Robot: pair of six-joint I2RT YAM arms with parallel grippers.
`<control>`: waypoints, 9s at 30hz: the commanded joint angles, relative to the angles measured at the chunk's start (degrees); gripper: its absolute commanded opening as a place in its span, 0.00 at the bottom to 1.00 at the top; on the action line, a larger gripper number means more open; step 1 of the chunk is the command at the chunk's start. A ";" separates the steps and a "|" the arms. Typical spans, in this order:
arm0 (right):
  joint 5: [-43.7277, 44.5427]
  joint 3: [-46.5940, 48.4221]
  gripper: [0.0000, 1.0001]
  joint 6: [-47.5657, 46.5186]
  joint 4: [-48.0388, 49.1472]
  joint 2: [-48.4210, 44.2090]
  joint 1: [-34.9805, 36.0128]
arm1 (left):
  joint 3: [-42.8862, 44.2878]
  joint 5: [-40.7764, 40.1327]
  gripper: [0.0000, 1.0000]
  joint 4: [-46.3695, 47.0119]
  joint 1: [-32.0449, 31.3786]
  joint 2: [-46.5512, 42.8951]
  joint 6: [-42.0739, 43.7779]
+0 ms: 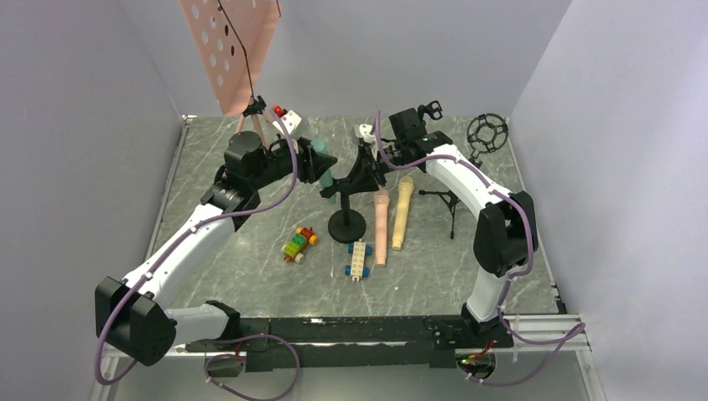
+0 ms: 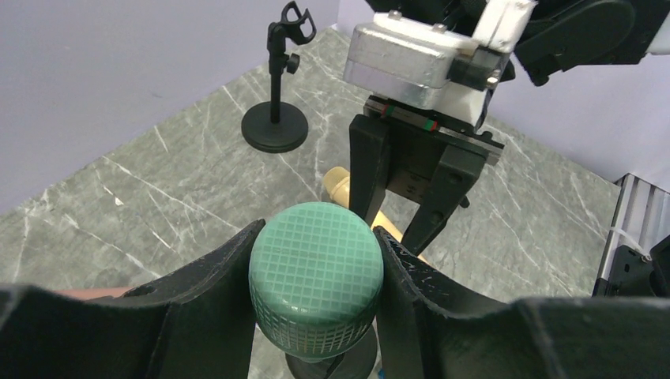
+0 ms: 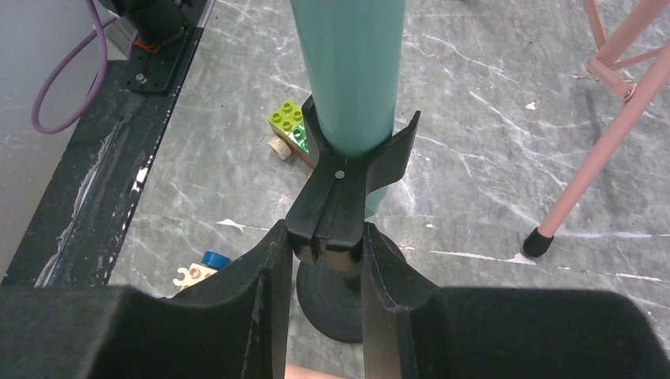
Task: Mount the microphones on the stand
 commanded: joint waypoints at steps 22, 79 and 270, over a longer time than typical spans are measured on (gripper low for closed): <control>-1.98 1.21 0.00 -2.40 -1.40 0.80 0.21 | -5.95 -0.73 0.01 10.43 1.24 0.09 -6.30; -2.22 -0.93 0.71 -0.46 1.20 0.40 0.14 | -9.35 0.84 0.99 14.05 3.04 -1.51 -12.65; 3.13 -22.89 0.93 -9.05 -23.21 -45.16 -44.79 | -12.77 -8.29 0.99 -22.91 9.28 -24.64 5.55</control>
